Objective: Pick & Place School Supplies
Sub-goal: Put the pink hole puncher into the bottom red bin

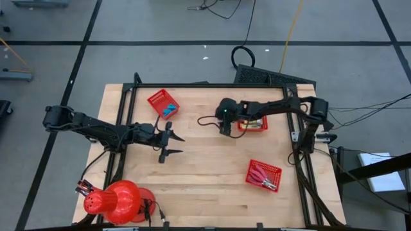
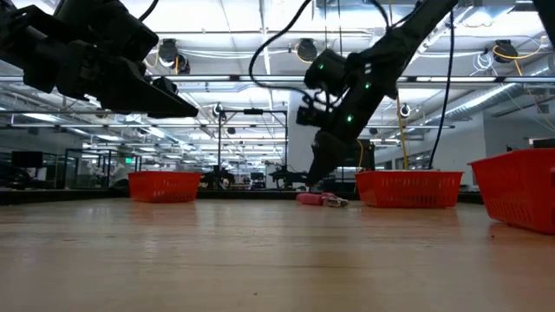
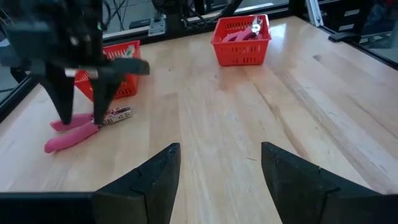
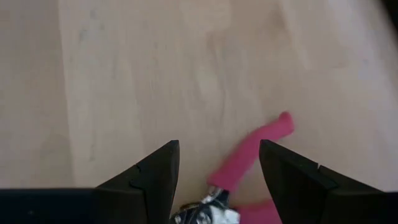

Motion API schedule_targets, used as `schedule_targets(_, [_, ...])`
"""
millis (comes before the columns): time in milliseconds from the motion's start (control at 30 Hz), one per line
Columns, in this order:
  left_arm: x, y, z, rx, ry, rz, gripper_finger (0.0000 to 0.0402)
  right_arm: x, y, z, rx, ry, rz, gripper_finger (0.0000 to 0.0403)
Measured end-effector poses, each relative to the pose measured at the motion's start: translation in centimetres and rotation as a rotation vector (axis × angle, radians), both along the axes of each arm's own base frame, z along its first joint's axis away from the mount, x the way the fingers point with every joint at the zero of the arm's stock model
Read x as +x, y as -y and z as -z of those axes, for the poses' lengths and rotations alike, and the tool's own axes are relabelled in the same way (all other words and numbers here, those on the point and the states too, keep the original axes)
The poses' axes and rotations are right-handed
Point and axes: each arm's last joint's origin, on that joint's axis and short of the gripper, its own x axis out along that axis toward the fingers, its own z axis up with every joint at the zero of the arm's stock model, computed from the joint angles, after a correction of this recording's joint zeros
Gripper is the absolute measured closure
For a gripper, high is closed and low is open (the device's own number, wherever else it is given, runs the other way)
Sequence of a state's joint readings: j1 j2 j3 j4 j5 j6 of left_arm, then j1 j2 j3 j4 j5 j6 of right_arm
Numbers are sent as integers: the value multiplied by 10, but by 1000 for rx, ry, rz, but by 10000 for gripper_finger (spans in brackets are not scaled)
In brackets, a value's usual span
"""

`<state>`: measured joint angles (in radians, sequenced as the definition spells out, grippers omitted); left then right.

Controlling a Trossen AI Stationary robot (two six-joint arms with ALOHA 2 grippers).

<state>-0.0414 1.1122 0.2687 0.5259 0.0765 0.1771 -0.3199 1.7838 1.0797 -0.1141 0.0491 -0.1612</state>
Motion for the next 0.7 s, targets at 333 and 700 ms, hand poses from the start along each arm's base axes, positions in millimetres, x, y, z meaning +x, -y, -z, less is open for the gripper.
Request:
schedule_targets(333, [0, 1, 0, -2, -2, 6, 174, 15, 7, 17, -25, -52, 25, 190])
schedule_targets(700, [-1, 1, 2, 3, -19, 6, 174, 12, 17, 10, -62, -61, 94, 180])
